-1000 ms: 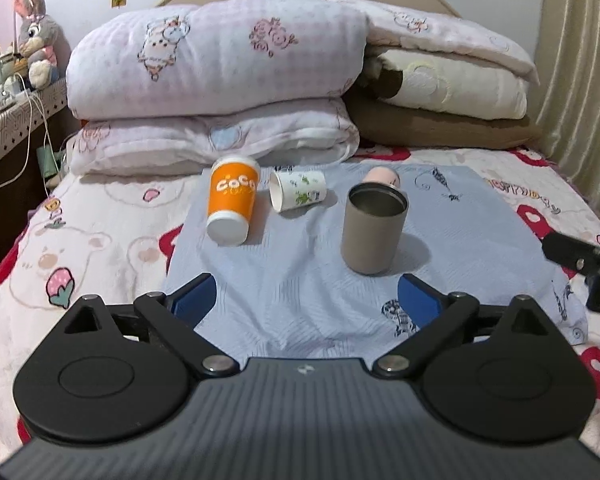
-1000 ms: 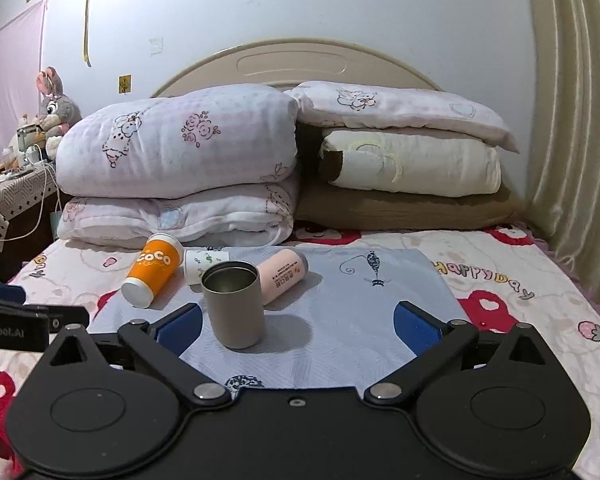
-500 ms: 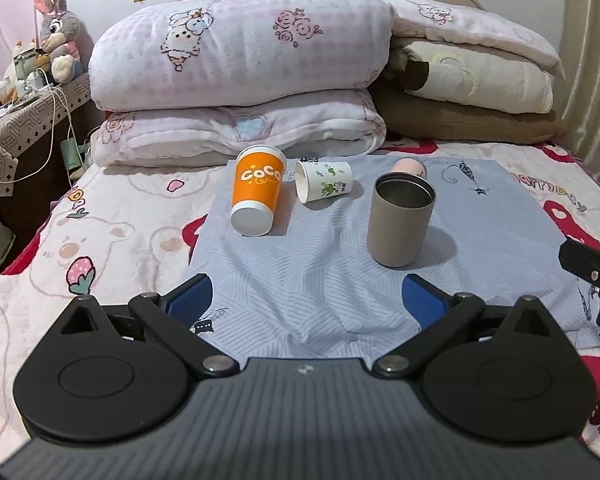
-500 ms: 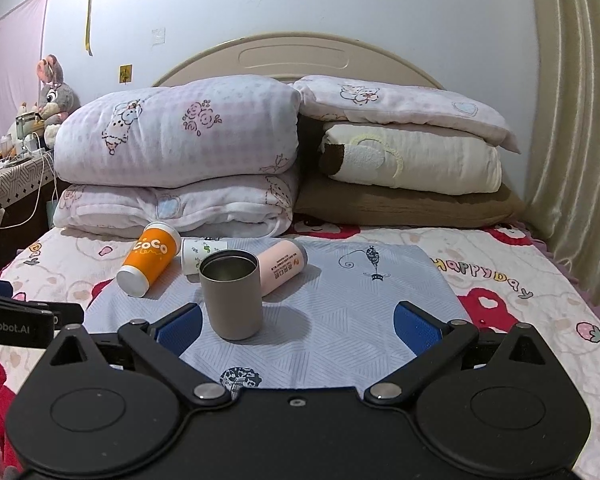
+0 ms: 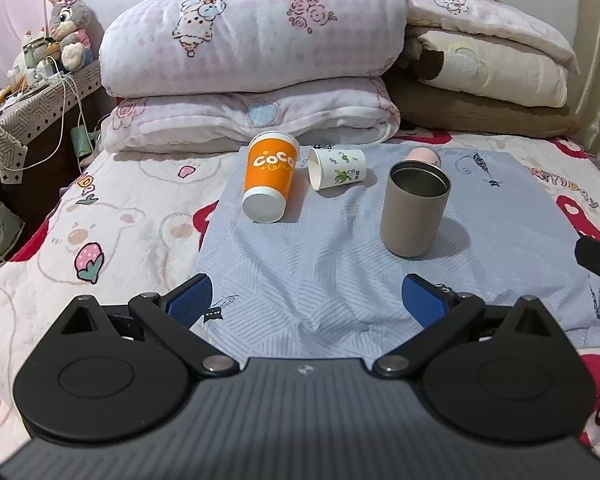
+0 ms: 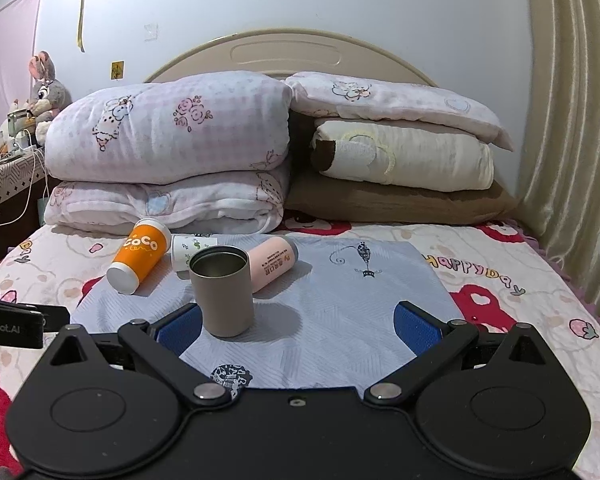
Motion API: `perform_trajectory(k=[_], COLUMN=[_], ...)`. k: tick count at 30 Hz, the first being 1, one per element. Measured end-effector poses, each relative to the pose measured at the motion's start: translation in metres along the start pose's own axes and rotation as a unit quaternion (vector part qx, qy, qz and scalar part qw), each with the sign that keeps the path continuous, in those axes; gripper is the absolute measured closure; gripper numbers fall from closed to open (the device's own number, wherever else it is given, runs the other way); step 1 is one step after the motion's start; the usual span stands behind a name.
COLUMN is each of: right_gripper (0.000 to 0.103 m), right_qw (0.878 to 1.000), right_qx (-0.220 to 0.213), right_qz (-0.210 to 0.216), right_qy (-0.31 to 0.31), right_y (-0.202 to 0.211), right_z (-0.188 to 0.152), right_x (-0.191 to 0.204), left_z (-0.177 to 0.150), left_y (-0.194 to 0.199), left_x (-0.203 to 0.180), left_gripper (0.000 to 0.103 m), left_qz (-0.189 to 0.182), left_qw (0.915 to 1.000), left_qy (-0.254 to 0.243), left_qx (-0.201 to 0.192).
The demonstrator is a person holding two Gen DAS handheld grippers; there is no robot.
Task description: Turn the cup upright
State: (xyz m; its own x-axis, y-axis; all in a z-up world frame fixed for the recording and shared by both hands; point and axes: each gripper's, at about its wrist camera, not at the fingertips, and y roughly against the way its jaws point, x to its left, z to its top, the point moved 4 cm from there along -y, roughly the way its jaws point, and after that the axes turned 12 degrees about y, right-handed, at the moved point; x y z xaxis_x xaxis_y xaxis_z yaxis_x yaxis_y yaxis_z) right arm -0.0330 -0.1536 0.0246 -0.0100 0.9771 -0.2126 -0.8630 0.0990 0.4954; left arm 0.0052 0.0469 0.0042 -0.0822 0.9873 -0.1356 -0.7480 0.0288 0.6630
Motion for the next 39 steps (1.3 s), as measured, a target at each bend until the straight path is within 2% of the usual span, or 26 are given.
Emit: perform_trajectory(k=[24, 39], right_gripper=[0.0, 0.0], right_qw=[1.0, 1.0], right_qx=[0.011, 0.012], right_qz=[-0.003, -0.003], right_qy=[-0.003, -0.002], right_y=[-0.003, -0.003], right_z=[-0.003, -0.003], right_x=[-0.003, -0.003], left_z=[0.0, 0.0], left_y=[-0.006, -0.005], left_x=[0.007, 0.011], left_gripper=[0.0, 0.0], left_qz=[0.017, 0.017], left_qw=[0.9997, 0.9997], left_qy=[0.008, 0.014], left_qx=[0.014, 0.009])
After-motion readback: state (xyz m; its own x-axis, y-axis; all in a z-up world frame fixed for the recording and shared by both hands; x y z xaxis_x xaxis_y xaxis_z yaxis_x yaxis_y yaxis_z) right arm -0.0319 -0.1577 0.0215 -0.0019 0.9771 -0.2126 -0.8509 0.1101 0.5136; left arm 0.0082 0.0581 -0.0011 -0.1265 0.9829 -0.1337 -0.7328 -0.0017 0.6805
